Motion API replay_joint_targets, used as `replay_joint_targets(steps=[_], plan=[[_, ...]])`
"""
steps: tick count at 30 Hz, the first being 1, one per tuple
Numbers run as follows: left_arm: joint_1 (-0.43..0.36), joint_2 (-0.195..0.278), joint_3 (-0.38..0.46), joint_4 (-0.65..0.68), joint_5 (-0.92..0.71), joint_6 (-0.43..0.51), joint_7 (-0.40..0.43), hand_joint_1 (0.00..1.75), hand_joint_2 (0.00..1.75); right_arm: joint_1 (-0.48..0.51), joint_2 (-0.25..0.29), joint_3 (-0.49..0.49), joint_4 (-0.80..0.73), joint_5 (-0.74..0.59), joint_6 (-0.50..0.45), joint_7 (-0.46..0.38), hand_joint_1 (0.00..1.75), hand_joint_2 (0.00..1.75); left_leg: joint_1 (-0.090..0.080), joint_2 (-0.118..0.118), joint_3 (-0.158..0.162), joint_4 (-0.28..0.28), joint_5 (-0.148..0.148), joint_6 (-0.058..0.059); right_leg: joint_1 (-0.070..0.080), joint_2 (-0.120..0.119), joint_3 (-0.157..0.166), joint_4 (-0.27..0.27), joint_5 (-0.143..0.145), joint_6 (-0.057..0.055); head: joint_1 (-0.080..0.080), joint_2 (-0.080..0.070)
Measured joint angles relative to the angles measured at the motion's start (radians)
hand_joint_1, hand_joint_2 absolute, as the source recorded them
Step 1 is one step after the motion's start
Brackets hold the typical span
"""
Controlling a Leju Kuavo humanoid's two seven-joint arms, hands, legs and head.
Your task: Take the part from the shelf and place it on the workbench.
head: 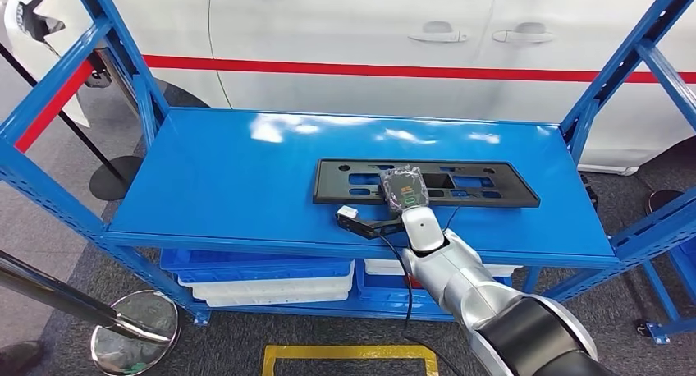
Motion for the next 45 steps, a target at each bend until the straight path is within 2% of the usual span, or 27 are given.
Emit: replay_joint_targets(steps=[2, 4, 5, 6, 7, 8, 10, 11, 13, 15, 16, 19, 20, 21, 22, 24, 26, 28, 31, 33, 35, 36, 37, 38, 40, 42, 45], plan=[[-0.001, 0.001, -0.001, 0.0, -0.003, -0.008, -0.061, 0.0, 1.75, -0.001, -0.003, -0.019, 0.001, 0.007, -0.012, -0.012, 1.73, 1.75, -0.001, 0.001, 0.018, -0.046, 0.007, 0.027, -0.001, 0.001, -0.046, 0.096, -0.056, 0.022, 0.0, 0.0], [-0.001, 0.001, -0.002, 0.0, -0.002, -0.004, -0.088, 0.0, 1.75, 0.001, -0.003, -0.028, 0.002, 0.008, -0.021, -0.024, 1.73, 1.75, 0.0, 0.001, 0.016, -0.05, 0.01, 0.033, -0.005, 0.001, -0.115, 0.236, -0.118, 0.03, 0.0, 0.0], [0.0, 0.001, -0.002, 0.0, -0.001, -0.001, -0.09, 0.0, 1.75, 0.002, -0.003, -0.031, 0.004, 0.008, -0.025, -0.03, 1.73, 1.75, -0.001, 0.001, 0.016, -0.049, 0.01, 0.033, -0.006, 0.0, -0.135, 0.274, -0.123, 0.032, 0.0, 0.0], [0.0, 0.001, -0.001, 0.0, 0.0, 0.001, -0.091, 0.0, 1.75, 0.002, -0.003, -0.035, 0.004, 0.009, -0.027, -0.034, 1.73, 1.75, -0.001, 0.0, 0.017, -0.049, 0.01, 0.032, -0.007, 0.0, -0.136, 0.273, -0.108, 0.031, 0.0, 0.0], [0.0, 0.001, -0.001, 0.0, 0.001, 0.003, -0.091, 0.0, 1.75, 0.002, -0.003, -0.039, 0.005, 0.009, -0.028, -0.037, 1.73, 1.75, -0.001, -0.001, 0.019, -0.049, 0.009, 0.031, -0.008, 0.0, -0.118, 0.232, -0.077, 0.029, 0.0, 0.0], [0.0, 0.001, -0.001, 0.0, 0.002, 0.004, -0.091, 0.0, 1.75, 0.001, -0.003, -0.041, 0.005, 0.009, -0.03, -0.04, 1.73, 1.75, -0.001, -0.003, 0.022, -0.048, 0.007, 0.03, -0.008, 0.0, -0.085, 0.162, -0.037, 0.026, 0.0, 0.0], [-0.001, 0.001, -0.001, 0.0, 0.002, 0.004, -0.09, 0.0, 1.75, -0.001, -0.002, -0.047, 0.005, 0.007, -0.042, -0.052, 1.73, 1.75, -0.003, -0.005, 0.023, -0.048, 0.004, 0.022, -0.006, 0.001, -0.025, 0.036, 0.009, 0.019, 0.0, 0.0], [-0.001, 0.001, -0.002, 0.0, 0.002, 0.002, -0.09, 0.0, 1.75, -0.001, -0.001, -0.051, 0.004, 0.0, -0.054, -0.069, 1.73, 1.75, -0.004, -0.006, 0.022, -0.048, 0.004, 0.017, -0.004, 0.002, -0.011, 0.004, 0.016, 0.015, 0.0, 0.0], [-0.001, 0.001, -0.002, 0.0, 0.001, -0.004, -0.087, 0.0, 1.75, 0.004, 0.005, -0.07, -0.008, -0.049, -0.095, -0.15, 1.73, 1.75, -0.005, -0.006, 0.019, -0.049, 0.005, 0.005, 0.0, 0.003, -0.011, -0.008, 0.016, 0.007, 0.0, 0.0], [0.0, 0.001, -0.002, 0.0, 0.0, -0.015, -0.078, 0.0, 1.75, 0.015, 0.017, -0.111, -0.06, -0.164, -0.139, -0.322, 1.73, 1.75, -0.003, -0.005, 0.014, -0.039, -0.006, -0.006, -0.003, 0.003, -0.012, -0.012, 0.02, -0.007, 0.0, 0.0], [0.0, 0.002, -0.002, 0.0, 0.001, -0.022, -0.074, 0.0, 1.75, 0.021, 0.027, -0.137, -0.1, -0.245, -0.155, -0.428, 1.73, 1.75, -0.002, -0.004, 0.003, -0.012, -0.025, -0.01, -0.005, 0.004, -0.011, -0.015, 0.022, -0.014, 0.0, 0.0], [-0.003, 0.003, -0.002, 0.0, 0.002, -0.044, -0.072, 0.0, 1.75, 0.064, 0.055, -0.193, -0.29, -0.61, -0.124, -0.74, 1.73, 1.75, -0.001, -0.004, -0.081, 0.178, -0.121, -0.017, 0.0, 0.003, -0.008, -0.017, 0.02, -0.027, 0.0, 0.0], [-0.003, 0.003, -0.002, 0.0, 0.003, -0.049, -0.073, 0.0, 1.75, 0.091, 0.057, -0.199, -0.381, -0.742, -0.091, -0.802, 1.73, 1.75, -0.001, -0.003, -0.107, 0.232, -0.138, -0.018, 0.002, 0.001, -0.006, -0.017, 0.019, -0.029, 0.0, 0.0], [-0.002, 0.004, -0.002, 0.0, 0.004, -0.053, -0.074, 0.0, 1.75, 0.118, 0.057, -0.2, -0.472, -0.848, -0.06, -0.833, 1.73, 1.75, -0.001, -0.003, -0.117, 0.253, -0.136, -0.018, 0.005, -0.001, -0.005, -0.017, 0.018, -0.03, 0.0, 0.0], [-0.001, 0.004, -0.002, 0.0, 0.004, -0.055, -0.075, 0.0, 1.75, 0.141, 0.056, -0.2, -0.551, -0.91, -0.038, -0.837, 1.73, 1.75, -0.001, -0.003, -0.104, 0.226, -0.112, -0.017, 0.006, -0.002, -0.003, -0.016, 0.017, -0.03, 0.0, 0.0], [0.001, 0.007, -0.002, 0.0, 0.004, -0.058, -0.076, 0.0, 1.75, 0.174, 0.052, -0.2, -0.659, -0.96, -0.015, -0.837, 1.73, 1.75, -0.001, -0.003, -0.037, 0.085, -0.044, -0.009, 0.007, -0.001, -0.002, -0.014, 0.015, -0.028, 0.0, 0.0], [-0.001, 0.009, -0.002, 0.0, 0.004, -0.06, -0.079, 0.0, 1.75, 0.213, 0.045, -0.199, -0.766, -1.056, 0.022, -0.891, 1.73, 1.75, -0.006, -0.003, 0.014, -0.024, -0.007, 0.0, 0.009, 0.0, -0.007, -0.01, 0.015, -0.021, 0.0, 0.0], [-0.001, 0.01, -0.002, 0.0, 0.004, -0.061, -0.085, 0.0, 1.75, 0.258, 0.034, -0.191, -0.905, -1.22, 0.087, -0.941, 1.73, 1.75, -0.013, -0.005, 0.018, -0.041, -0.004, 0.008, 0.009, 0.0, -0.014, -0.007, 0.016, -0.011, 0.0, 0.0], [0.002, 0.009, -0.002, 0.0, 0.006, -0.063, -0.1, 0.0, 1.75, 0.322, 0.0, -0.168, -1.14, -1.43, 0.219, -0.946, 1.73, 1.75, -0.008, -0.006, 0.019, -0.051, 0.003, 0.023, 0.006, 0.0, -0.022, 0.01, 0.001, 0.007, 0.0, 0.0], [0.002, 0.008, -0.002, 0.0, 0.011, -0.064, -0.113, 0.0, 1.75, 0.358, -0.03, -0.151, -1.292, -1.553, 0.331, -0.946, 1.73, 1.75, -0.005, -0.005, 0.022, -0.056, 0.006, 0.031, 0.003, 0.001, -0.061, 0.097, -0.053, 0.018, 0.0, 0.0], [0.002, 0.007, -0.002, 0.0, 0.014, -0.065, -0.124, 0.0, 1.75, 0.382, -0.051, -0.139, -1.39, -1.635, 0.417, -0.946, 1.73, 1.75, -0.005, -0.003, 0.023, -0.055, 0.005, 0.034, -0.001, 0.001, -0.13, 0.237, -0.115, 0.025, 0.0, 0.0], [0.001, 0.007, -0.002, 0.0, 0.015, -0.065, -0.129, 0.0, 1.75, 0.395, -0.059, -0.135, -1.427, -1.669, 0.452, -0.946, 1.73, 1.75, -0.005, -0.003, 0.023, -0.055, 0.004, 0.034, -0.004, 0.001, -0.156, 0.287, -0.127, 0.027, 0.0, 0.0], [0.0, 0.006, -0.002, 0.0, 0.017, -0.065, -0.134, 0.0, 1.75, 0.409, -0.066, -0.132, -1.458, -1.701, 0.486, -0.945, 1.73, 1.75, -0.005, -0.004, 0.023, -0.055, 0.004, 0.033, -0.007, 0.0, -0.162, 0.298, -0.12, 0.028, 0.0, 0.0], [0.0, 0.005, -0.002, 0.0, 0.02, -0.065, -0.139, 0.0, 1.75, 0.419, -0.073, -0.128, -1.487, -1.737, 0.527, -0.944, 1.73, 1.75, -0.004, -0.004, 0.025, -0.054, 0.003, 0.032, -0.01, 0.0, -0.147, 0.264, -0.093, 0.029, 0.0, 0.0], [0.001, 0.001, -0.002, 0.0, 0.025, -0.064, -0.147, 0.0, 1.75, 0.427, -0.082, -0.122, -1.533, -1.816, 0.621, -0.937, 1.73, 1.75, -0.005, -0.006, 0.027, -0.051, -0.001, 0.027, -0.013, 0.0, -0.074, 0.119, -0.025, 0.026, 0.0, 0.0], [0.001, 0.0, -0.001, 0.0, 0.029, -0.06, -0.15, 0.0, 1.75, 0.427, -0.087, -0.115, -1.561, -1.896, 0.711, -0.918, 1.73, 1.75, -0.007, -0.006, 0.027, -0.046, -0.004, 0.017, -0.01, 0.002, -0.023, 0.016, 0.01, 0.019, 0.0, 0.0], [0.001, 0.0, 0.0, 0.0, 0.036, -0.057, -0.15, 0.0, 1.75, 0.416, -0.097, -0.103, -1.573, -1.985, 0.791, -0.87, 1.73, 1.75, -0.008, -0.006, 0.025, -0.046, -0.004, -0.001, -0.007, 0.003, -0.02, 0.001, 0.018, 0.002, 0.0, 0.0]])
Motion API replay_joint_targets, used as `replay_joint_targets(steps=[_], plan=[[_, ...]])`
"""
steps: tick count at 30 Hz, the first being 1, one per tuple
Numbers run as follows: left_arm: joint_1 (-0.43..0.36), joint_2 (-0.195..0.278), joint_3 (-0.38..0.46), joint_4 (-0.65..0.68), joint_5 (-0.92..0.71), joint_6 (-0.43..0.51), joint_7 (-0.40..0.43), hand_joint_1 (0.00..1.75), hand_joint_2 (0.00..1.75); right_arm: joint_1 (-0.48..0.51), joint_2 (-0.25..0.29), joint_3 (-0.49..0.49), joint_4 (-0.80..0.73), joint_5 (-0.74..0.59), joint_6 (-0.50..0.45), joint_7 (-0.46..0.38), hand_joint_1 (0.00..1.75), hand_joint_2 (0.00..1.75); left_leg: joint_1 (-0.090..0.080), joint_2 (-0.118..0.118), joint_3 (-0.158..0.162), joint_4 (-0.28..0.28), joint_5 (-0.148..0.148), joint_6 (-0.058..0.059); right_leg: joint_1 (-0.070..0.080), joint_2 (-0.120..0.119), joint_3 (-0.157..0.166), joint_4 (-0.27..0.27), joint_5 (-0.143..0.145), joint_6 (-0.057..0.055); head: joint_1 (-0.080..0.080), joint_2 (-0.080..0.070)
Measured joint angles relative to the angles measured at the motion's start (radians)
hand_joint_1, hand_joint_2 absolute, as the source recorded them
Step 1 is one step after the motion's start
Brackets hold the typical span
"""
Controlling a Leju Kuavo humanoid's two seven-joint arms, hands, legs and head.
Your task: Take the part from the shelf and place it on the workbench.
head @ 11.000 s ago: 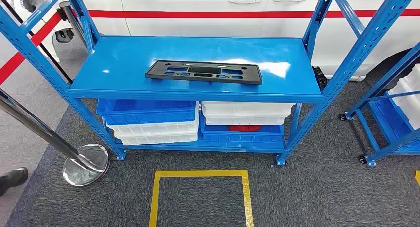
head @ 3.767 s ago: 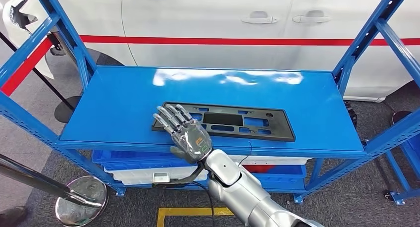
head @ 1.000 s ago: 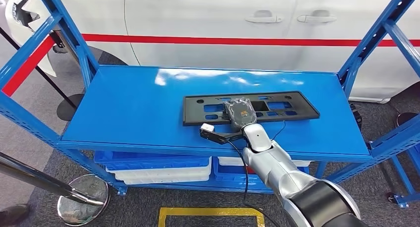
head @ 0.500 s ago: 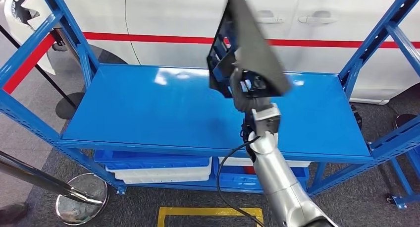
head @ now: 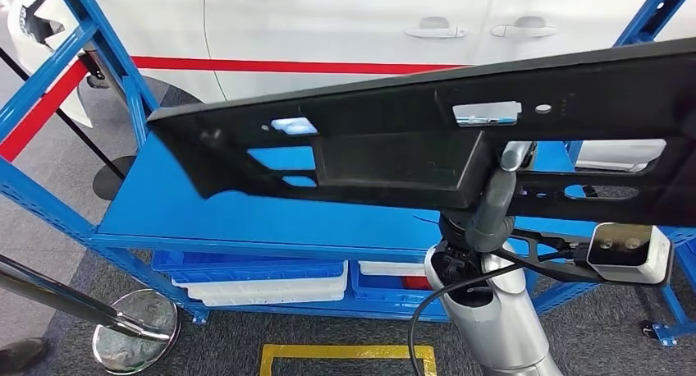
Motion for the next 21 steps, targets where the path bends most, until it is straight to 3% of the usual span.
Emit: replay_joint_targets(steps=[2, 5, 6, 7, 8, 11, 12, 16, 18, 20, 21], plan=[[-0.001, 0.001, 0.001, 0.0, 0.003, 0.002, 0.004, 0.0, 1.75, -0.018, -0.012, 0.011, 0.003, -0.028, 0.016, 0.032, 1.73, 1.75, 0.003, 0.001, -0.011, 0.029, -0.029, -0.009, -0.002, -0.003, -0.003, -0.007, 0.008, -0.015, 0.0, 0.0], [-0.001, 0.002, 0.002, 0.0, 0.01, 0.006, 0.011, 0.0, 1.75, -0.035, -0.034, 0.029, 0.016, -0.037, 0.025, 0.055, 1.73, 1.75, 0.005, 0.003, -0.077, 0.203, -0.14, -0.017, 0.002, -0.009, -0.014, -0.009, 0.018, -0.03, 0.0, 0.0], [0.0, 0.002, 0.002, 0.0, 0.011, 0.007, 0.013, 0.0, 1.75, -0.035, -0.041, 0.034, 0.021, -0.036, 0.026, 0.057, 1.73, 1.75, 0.005, 0.003, -0.096, 0.26, -0.165, -0.018, 0.005, -0.01, -0.021, -0.009, 0.023, -0.032, 0.0, 0.0], [0.0, 0.003, 0.002, 0.0, 0.011, 0.008, 0.014, 0.0, 1.75, -0.035, -0.046, 0.039, 0.025, -0.036, 0.026, 0.059, 1.73, 1.75, 0.005, 0.003, -0.099, 0.282, -0.171, -0.016, 0.008, -0.011, -0.028, -0.008, 0.027, -0.033, 0.0, 0.0], [0.0, 0.003, 0.003, 0.0, 0.011, 0.008, 0.015, 0.0, 1.75, -0.035, -0.051, 0.043, 0.029, -0.035, 0.027, 0.06, 1.73, 1.75, 0.004, 0.003, -0.083, 0.267, -0.16, -0.013, 0.011, -0.011, -0.034, -0.006, 0.032, -0.033, 0.0, 0.0], [-0.002, 0.006, 0.003, 0.0, 0.011, 0.008, 0.016, 0.0, 1.75, -0.035, -0.06, 0.05, 0.035, -0.034, 0.027, 0.06, 1.73, 1.75, -0.003, 0.005, 0.045, 0.057, -0.086, 0.006, 0.017, -0.012, -0.045, -0.003, 0.046, -0.028, 0.0, 0.0], [-0.003, 0.007, 0.003, 0.0, 0.011, 0.008, 0.016, 0.0, 1.75, -0.036, -0.063, 0.051, 0.037, -0.034, 0.027, 0.06, 1.73, 1.75, -0.007, 0.006, 0.071, 0.008, -0.072, 0.012, 0.017, -0.013, -0.047, -0.002, 0.051, -0.024, 0.0, 0.0], [-0.003, 0.008, 0.003, 0.0, 0.012, 0.009, 0.019, 0.0, 1.75, -0.037, -0.07, 0.055, 0.041, -0.033, 0.027, 0.06, 1.73, 1.75, -0.013, 0.007, 0.068, -0.018, -0.042, 0.027, 0.014, -0.013, -0.054, -0.005, 0.066, 0.0, 0.0, 0.0], [-0.004, 0.007, 0.003, 0.0, 0.012, 0.011, 0.028, 0.0, 1.75, -0.037, -0.076, 0.057, 0.043, -0.03, 0.027, 0.057, 1.73, 1.75, -0.006, 0.011, 0.053, -0.028, -0.016, 0.037, 0.012, -0.009, -0.077, 0.046, 0.009, 0.011, 0.0, 0.0], [-0.005, 0.007, 0.003, 0.0, 0.011, 0.013, 0.048, 0.0, 1.75, -0.03, -0.085, 0.061, 0.043, -0.022, 0.026, 0.041, 1.73, 1.75, -0.005, 0.013, 0.03, -0.028, 0.004, 0.042, 0.005, -0.006, -0.115, 0.172, -0.087, 0.022, 0.0, 0.0], [-0.005, 0.007, 0.004, 0.0, 0.01, 0.014, 0.062, 0.0, 1.75, -0.024, -0.091, 0.064, 0.044, -0.018, 0.025, 0.026, 1.73, 1.75, -0.005, 0.013, 0.017, -0.026, 0.012, 0.041, 0.001, -0.006, -0.129, 0.233, -0.119, 0.026, 0.0, 0.0]])
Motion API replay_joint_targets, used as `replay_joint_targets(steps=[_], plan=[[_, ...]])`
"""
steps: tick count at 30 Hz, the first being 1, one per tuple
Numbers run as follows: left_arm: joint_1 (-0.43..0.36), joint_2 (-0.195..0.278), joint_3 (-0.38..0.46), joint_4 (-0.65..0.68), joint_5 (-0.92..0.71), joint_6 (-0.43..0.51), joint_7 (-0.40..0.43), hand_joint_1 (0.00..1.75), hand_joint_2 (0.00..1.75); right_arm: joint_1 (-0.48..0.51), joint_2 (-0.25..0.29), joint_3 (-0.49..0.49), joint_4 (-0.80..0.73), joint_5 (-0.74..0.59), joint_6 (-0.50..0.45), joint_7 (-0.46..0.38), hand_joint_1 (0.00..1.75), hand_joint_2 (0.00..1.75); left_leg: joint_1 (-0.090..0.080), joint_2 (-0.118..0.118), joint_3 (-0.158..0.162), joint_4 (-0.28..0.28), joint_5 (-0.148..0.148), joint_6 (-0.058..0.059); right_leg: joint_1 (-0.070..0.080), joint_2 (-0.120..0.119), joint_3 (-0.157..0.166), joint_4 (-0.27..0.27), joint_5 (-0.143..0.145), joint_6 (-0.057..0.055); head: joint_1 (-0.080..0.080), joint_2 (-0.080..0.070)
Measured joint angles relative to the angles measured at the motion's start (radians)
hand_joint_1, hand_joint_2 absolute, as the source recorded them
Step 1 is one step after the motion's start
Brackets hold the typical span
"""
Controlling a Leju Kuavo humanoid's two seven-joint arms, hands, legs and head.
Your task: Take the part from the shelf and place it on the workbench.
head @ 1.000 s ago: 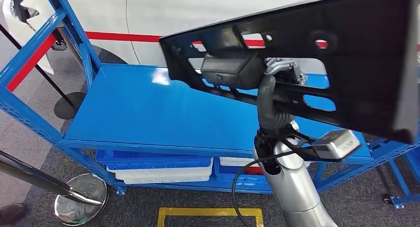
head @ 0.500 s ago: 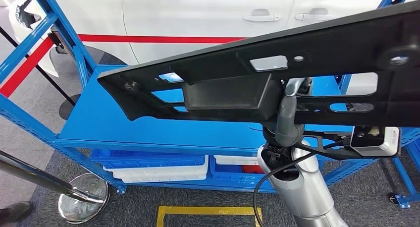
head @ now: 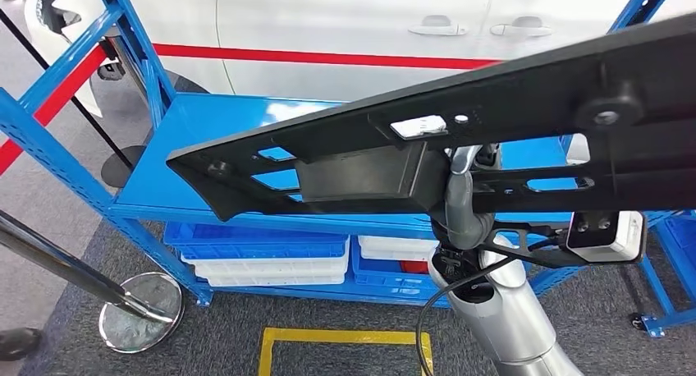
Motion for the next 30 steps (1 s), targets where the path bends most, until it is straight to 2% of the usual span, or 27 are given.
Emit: replay_joint_targets(steps=[1, 2, 3, 4, 5, 6, 7, 10, 11, 12, 14, 15, 16, 17, 18, 19, 20, 21, 22, 23, 25, 26, 27, 28, 30], plan=[[0.0, 0.0, 0.0, 0.0, -0.002, 0.001, 0.015, 0.0, 1.75, 0.006, -0.008, 0.003, 0.0, 0.003, -0.002, -0.016, 1.73, 1.75, 0.0, 0.0, -0.013, 0.003, 0.007, -0.001, -0.003, 0.0, -0.001, 0.036, -0.012, 0.004, 0.0, 0.0], [0.001, 0.0, 0.0, 0.0, -0.005, 0.001, 0.03, 0.0, 1.75, 0.012, -0.017, 0.007, 0.0, 0.003, -0.005, -0.029, 1.73, 1.75, 0.001, 0.0, -0.025, 0.008, 0.012, -0.004, -0.006, 0.0, 0.018, 0.034, -0.007, 0.006, 0.0, 0.0], [0.001, 0.0, 0.0, 0.0, -0.008, 0.003, 0.045, 0.0, 1.75, 0.014, -0.028, 0.012, -0.001, -0.001, -0.01, -0.04, 1.73, 1.75, 0.002, 0.0, -0.036, 0.014, 0.017, -0.007, -0.009, 0.0, 0.056, -0.007, 0.011, 0.008, 0.0, 0.0], [0.0, 0.001, 0.0, 0.0, -0.012, 0.005, 0.059, 0.0, 1.75, 0.015, -0.04, 0.017, -0.004, -0.007, -0.016, -0.049, 1.73, 1.75, 0.003, -0.001, -0.046, 0.021, 0.021, -0.011, -0.012, 0.0, 0.109, -0.079, 0.03, 0.009, 0.0, 0.0], [0.0, 0.003, 0.0, 0.0, -0.017, 0.008, 0.07, 0.0, 1.75, 0.016, -0.053, 0.022, -0.007, -0.016, -0.022, -0.056, 1.73, 1.75, 0.003, -0.002, -0.056, 0.027, 0.024, -0.015, -0.012, 0.001, 0.157, -0.146, 0.042, 0.007, 0.0, 0.0], [-0.001, 0.005, 0.0, 0.0, -0.022, 0.013, 0.08, 0.0, 1.75, 0.017, -0.066, 0.025, -0.013, -0.023, -0.027, -0.064, 1.73, 1.75, 0.002, -0.002, -0.061, 0.031, 0.028, -0.02, -0.011, 0.003, 0.189, -0.194, 0.051, 0.003, 0.0, 0.0], [-0.001, 0.008, -0.001, 0.0, -0.028, 0.019, 0.088, 0.0, 1.75, 0.019, -0.08, 0.028, -0.019, -0.03, -0.031, -0.072, 1.73, 1.75, 0.002, -0.003, -0.065, 0.035, 0.032, -0.027, -0.008, 0.005, 0.204, -0.223, 0.053, -0.003, 0.0, 0.0], [0.002, 0.016, -0.003, 0.0, -0.047, 0.043, 0.107, 0.0, 1.75, 0.024, -0.122, 0.045, -0.034, -0.044, -0.057, -0.09, 1.73, 1.75, 0.002, -0.006, -0.075, 0.036, 0.042, -0.046, -0.006, 0.006, 0.191, -0.233, 0.066, -0.028, 0.0, 0.0], [0.004, 0.019, -0.004, 0.0, -0.052, 0.053, 0.114, 0.0, 1.75, 0.024, -0.138, 0.054, -0.038, -0.051, -0.075, -0.092, 1.73, 1.75, 0.003, -0.006, -0.083, 0.05, 0.023, -0.051, -0.007, 0.004, 0.183, -0.234, 0.075, -0.037, 0.0, 0.0], [0.006, 0.022, -0.005, 0.0, -0.054, 0.063, 0.119, 0.0, 1.75, 0.024, -0.155, 0.064, -0.04, -0.056, -0.095, -0.094, 1.73, 1.75, 0.004, -0.006, -0.096, 0.083, -0.012, -0.055, -0.008, 0.002, 0.173, -0.237, 0.085, -0.045, 0.0, 0.0], [0.008, 0.029, -0.005, 0.0, -0.059, 0.075, 0.126, 0.0, 1.75, 0.024, -0.189, 0.083, -0.041, -0.056, -0.143, -0.097, 1.73, 1.75, 0.006, -0.005, -0.134, 0.202, -0.114, -0.06, -0.004, 0.0, 0.148, -0.237, 0.105, -0.055, 0.0, 0.0], [0.008, 0.034, -0.005, 0.0, -0.062, 0.077, 0.127, 0.0, 1.75, 0.027, -0.204, 0.09, -0.041, -0.051, -0.168, -0.099, 1.73, 1.75, 0.006, -0.005, -0.148, 0.266, -0.15, -0.061, -0.001, -0.001, 0.134, -0.236, 0.116, -0.057, 0.0, 0.0], [0.008, 0.039, -0.006, 0.0, -0.065, 0.077, 0.128, 0.0, 1.75, 0.031, -0.218, 0.097, -0.041, -0.041, -0.194, -0.1, 1.73, 1.75, 0.005, -0.005, -0.152, 0.312, -0.165, -0.06, 0.002, -0.001, 0.119, -0.236, 0.127, -0.057, 0.0, 0.0], [0.008, 0.043, -0.006, 0.0, -0.068, 0.076, 0.13, 0.0, 1.75, 0.038, -0.229, 0.103, -0.042, -0.029, -0.214, -0.101, 1.73, 1.75, 0.004, -0.005, -0.14, 0.327, -0.156, -0.058, 0.005, -0.001, 0.105, -0.235, 0.137, -0.057, 0.0, 0.0], [0.008, 0.047, -0.008, 0.0, -0.07, 0.074, 0.132, 0.0, 1.75, 0.048, -0.238, 0.108, -0.045, -0.014, -0.229, -0.101, 1.73, 1.75, 0.003, -0.005, -0.109, 0.307, -0.13, -0.054, 0.007, -0.001, 0.092, -0.234, 0.147, -0.057, 0.0, 0.0], [0.007, 0.05, -0.009, 0.0, -0.071, 0.073, 0.135, 0.0, 1.75, 0.058, -0.244, 0.114, -0.048, 0.003, -0.239, -0.101, 1.73, 1.75, 0.001, -0.005, -0.061, 0.254, -0.102, -0.047, 0.01, -0.001, 0.081, -0.233, 0.157, -0.056, 0.0, 0.0], [0.006, 0.053, -0.01, 0.0, -0.072, 0.072, 0.137, 0.0, 1.75, 0.066, -0.247, 0.12, -0.052, 0.018, -0.244, -0.101, 1.73, 1.75, -0.002, -0.005, -0.007, 0.182, -0.088, -0.039, 0.012, -0.002, 0.073, -0.232, 0.165, -0.055, 0.0, 0.0], [0.004, 0.056, -0.011, -0.001, -0.072, 0.072, 0.138, 0.0, 1.75, 0.072, -0.248, 0.129, -0.056, 0.031, -0.248, -0.101, 1.73, 1.75, -0.005, -0.005, 0.046, 0.105, -0.088, -0.033, 0.013, -0.002, 0.066, -0.231, 0.174, -0.053, 0.0, 0.0], [0.002, 0.058, -0.012, -0.001, -0.072, 0.072, 0.139, 0.0, 1.75, 0.076, -0.249, 0.136, -0.06, 0.04, -0.25, -0.102, 1.73, 1.75, -0.009, -0.005, 0.081, 0.05, -0.094, -0.028, 0.013, -0.003, 0.064, -0.233, 0.182, -0.049, 0.0, 0.0], [0.0, 0.06, -0.013, -0.001, -0.072, 0.072, 0.14, 0.0, 1.75, 0.079, -0.25, 0.143, -0.064, 0.046, -0.247, -0.102, 1.73, 1.75, -0.013, -0.005, 0.099, 0.016, -0.102, -0.023, 0.011, -0.004, 0.063, -0.235, 0.192, -0.044, 0.0, 0.0], [-0.002, 0.06, -0.014, -0.001, -0.07, 0.07, 0.139, 0.0, 1.75, 0.082, -0.251, 0.156, -0.067, 0.056, -0.215, -0.102, 1.73, 1.75, -0.016, -0.005, 0.097, -0.002, -0.089, -0.014, 0.008, -0.004, 0.063, -0.245, 0.212, -0.031, 0.0, 0.0], [-0.003, 0.058, -0.014, -0.001, -0.068, 0.069, 0.138, 0.0, 1.75, 0.083, -0.252, 0.161, -0.067, 0.062, -0.183, -0.102, 1.73, 1.75, -0.016, -0.003, 0.092, -0.009, -0.076, -0.008, 0.006, -0.002, 0.059, -0.245, 0.21, -0.024, 0.0, 0.0], [-0.004, 0.056, -0.014, -0.001, -0.066, 0.069, 0.137, 0.0, 1.75, 0.086, -0.254, 0.163, -0.067, 0.069, -0.142, -0.102, 1.73, 1.75, -0.014, -0.001, 0.082, -0.015, -0.06, -0.002, 0.005, 0.0, 0.052, -0.231, 0.187, -0.018, 0.0, 0.0], [-0.005, 0.054, -0.015, -0.001, -0.065, 0.07, 0.135, 0.0, 1.75, 0.09, -0.256, 0.164, -0.066, 0.076, -0.098, -0.102, 1.73, 1.75, -0.011, 0.001, 0.071, -0.02, -0.044, 0.003, 0.004, 0.001, 0.039, -0.196, 0.143, -0.012, 0.0, 0.0], [-0.006, 0.049, -0.017, -0.001, -0.065, 0.072, 0.132, 0.0, 1.75, 0.106, -0.259, 0.162, -0.062, 0.091, -0.009, -0.102, 1.73, 1.75, -0.009, 0.003, 0.04, -0.02, -0.017, 0.007, -0.003, 0.003, 0.008, -0.073, 0.036, -0.002, 0.0, 0.0]])
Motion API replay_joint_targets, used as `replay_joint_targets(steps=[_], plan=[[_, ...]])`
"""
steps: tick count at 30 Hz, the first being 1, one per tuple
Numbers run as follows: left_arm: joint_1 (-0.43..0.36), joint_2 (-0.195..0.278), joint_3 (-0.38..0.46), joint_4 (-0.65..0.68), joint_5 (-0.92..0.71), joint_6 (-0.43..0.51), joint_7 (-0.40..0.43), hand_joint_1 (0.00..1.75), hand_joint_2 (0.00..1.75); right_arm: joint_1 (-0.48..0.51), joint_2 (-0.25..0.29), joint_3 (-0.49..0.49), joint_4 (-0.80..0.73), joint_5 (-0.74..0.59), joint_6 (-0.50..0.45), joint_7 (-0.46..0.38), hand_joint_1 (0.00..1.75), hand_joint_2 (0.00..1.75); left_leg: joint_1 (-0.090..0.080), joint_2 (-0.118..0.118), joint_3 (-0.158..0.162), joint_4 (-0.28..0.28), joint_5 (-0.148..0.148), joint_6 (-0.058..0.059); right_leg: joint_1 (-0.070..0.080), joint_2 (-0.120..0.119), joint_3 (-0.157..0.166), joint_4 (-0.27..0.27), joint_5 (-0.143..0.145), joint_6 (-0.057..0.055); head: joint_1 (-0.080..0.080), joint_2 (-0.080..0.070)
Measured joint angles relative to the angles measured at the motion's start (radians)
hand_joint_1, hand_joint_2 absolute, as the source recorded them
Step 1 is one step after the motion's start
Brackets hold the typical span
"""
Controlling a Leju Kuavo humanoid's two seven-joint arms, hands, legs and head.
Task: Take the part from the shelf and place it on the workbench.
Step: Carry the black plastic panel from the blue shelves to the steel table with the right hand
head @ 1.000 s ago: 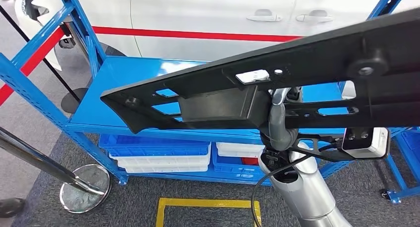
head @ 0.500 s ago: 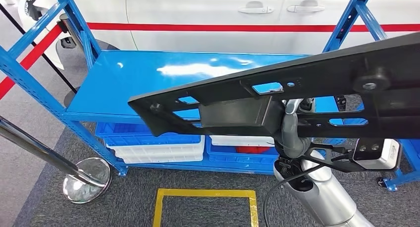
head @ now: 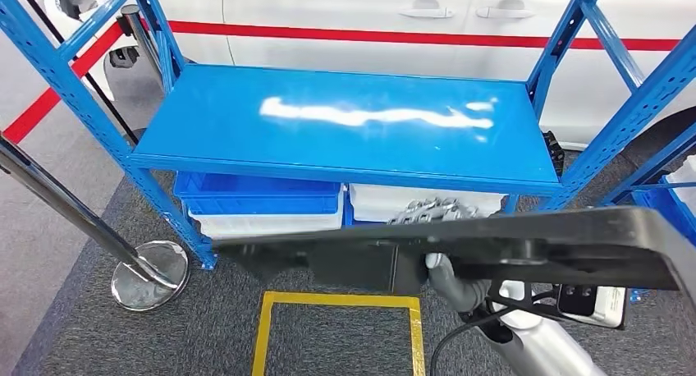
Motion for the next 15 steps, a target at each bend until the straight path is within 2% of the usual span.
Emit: replay_joint_targets(steps=[1, 2, 3, 4, 5, 6, 7, 8, 9, 11, 12, 13, 15], plan=[[0.0, -0.002, -0.002, 0.0, 0.0, 0.001, -0.001, 0.0, 1.75, 0.009, 0.0, -0.003, 0.004, 0.007, 0.034, 0.0, 1.73, 1.75, 0.0, 0.0, -0.017, 0.002, 0.012, -0.001, -0.003, 0.0, -0.01, 0.064, -0.028, 0.005, 0.0, 0.0], [0.0, -0.003, -0.004, 0.0, -0.001, 0.001, -0.002, 0.0, 1.75, 0.018, 0.0, -0.008, 0.009, 0.015, 0.06, 0.0, 1.73, 1.75, 0.001, 0.0, -0.035, 0.006, 0.023, -0.003, -0.005, 0.0, -0.01, 0.107, -0.031, 0.009, 0.0, 0.0], [0.0, -0.004, -0.006, 0.0, -0.001, 0.0, -0.002, 0.0, 1.75, 0.023, 0.0, -0.013, 0.014, 0.021, 0.075, 0.0, 1.73, 1.75, 0.001, 0.0, -0.052, 0.011, 0.032, -0.005, -0.008, 0.0, 0.002, 0.122, -0.015, 0.012, 0.0, 0.0], [0.0, -0.004, -0.007, 0.0, -0.003, -0.001, -0.002, 0.0, 1.75, 0.027, 0.002, -0.017, 0.019, 0.027, 0.082, 0.0, 1.73, 1.75, 0.003, 0.0, -0.071, 0.018, 0.041, -0.009, -0.01, 0.0, 0.035, 0.099, 0.013, 0.014, 0.0, 0.0], [0.0, -0.004, -0.009, 0.0, -0.004, -0.002, -0.002, 0.0, 1.75, 0.028, 0.004, -0.019, 0.024, 0.031, 0.083, 0.0, 1.73, 1.75, 0.003, 0.001, -0.087, 0.026, 0.048, -0.013, -0.012, 0.0, 0.085, 0.043, 0.032, 0.015, 0.0, 0.0], [-0.001, -0.005, -0.01, 0.0, -0.004, -0.003, -0.001, 0.0, 1.75, 0.028, 0.006, -0.019, 0.027, 0.033, 0.081, 0.0, 1.73, 1.75, 0.003, 0.0, -0.101, 0.034, 0.055, -0.018, -0.012, 0.0, 0.143, -0.031, 0.03, 0.013, 0.0, 0.0], [-0.001, -0.005, -0.01, 0.0, -0.004, -0.003, -0.001, 0.0, 1.75, 0.028, 0.008, -0.02, 0.029, 0.034, 0.079, 0.0, 1.73, 1.75, 0.003, 0.0, -0.112, 0.041, 0.061, -0.023, -0.011, 0.002, 0.191, -0.098, 0.022, 0.007, 0.0, 0.0], [-0.002, -0.005, -0.011, 0.0, -0.002, -0.003, 0.0, 0.0, 1.75, 0.027, 0.011, -0.02, 0.03, 0.034, 0.078, 0.0, 1.73, 1.75, 0.002, -0.001, -0.117, 0.045, 0.067, -0.029, -0.008, 0.003, 0.22, -0.145, 0.006, -0.001, -0.001, 0.0], [-0.002, -0.005, -0.011, 0.0, 0.0, -0.002, 0.001, 0.0, 1.75, 0.027, 0.014, -0.02, 0.031, 0.034, 0.079, 0.0, 1.73, 1.75, 0.002, -0.002, -0.121, 0.046, 0.074, -0.036, -0.004, 0.005, 0.23, -0.166, -0.004, -0.01, -0.001, 0.0], [0.0, -0.006, -0.011, 0.0, 0.002, -0.001, 0.001, 0.0, 1.75, 0.024, 0.021, -0.02, 0.033, 0.034, 0.083, 0.0, 1.73, 1.75, 0.005, -0.004, -0.128, 0.047, 0.083, -0.049, -0.003, 0.003, 0.217, -0.172, 0.011, -0.03, -0.001, 0.0], [0.002, -0.007, -0.011, 0.0, 0.002, -0.001, 0.0, 0.0, 1.75, 0.021, 0.027, -0.02, 0.034, 0.033, 0.086, 0.0, 1.73, 1.75, 0.007, -0.005, -0.137, 0.057, 0.068, -0.055, -0.003, 0.001, 0.207, -0.173, 0.022, -0.04, -0.001, 0.0], [0.004, -0.009, -0.011, 0.0, 0.002, 0.0, 0.0, 0.0, 1.75, 0.019, 0.033, -0.02, 0.035, 0.033, 0.089, 0.0, 1.73, 1.75, 0.01, -0.006, -0.151, 0.084, 0.035, -0.06, -0.004, 0.0, 0.195, -0.175, 0.035, -0.048, -0.001, 0.0], [0.004, -0.012, -0.011, 0.0, 0.002, 0.0, -0.002, 0.0, 1.75, 0.013, 0.044, -0.02, 0.037, 0.031, 0.096, 0.0, 1.73, 1.75, 0.012, -0.006, -0.185, 0.196, -0.069, -0.067, -0.002, -0.002, 0.166, -0.175, 0.058, -0.057, -0.001, 0.0]])
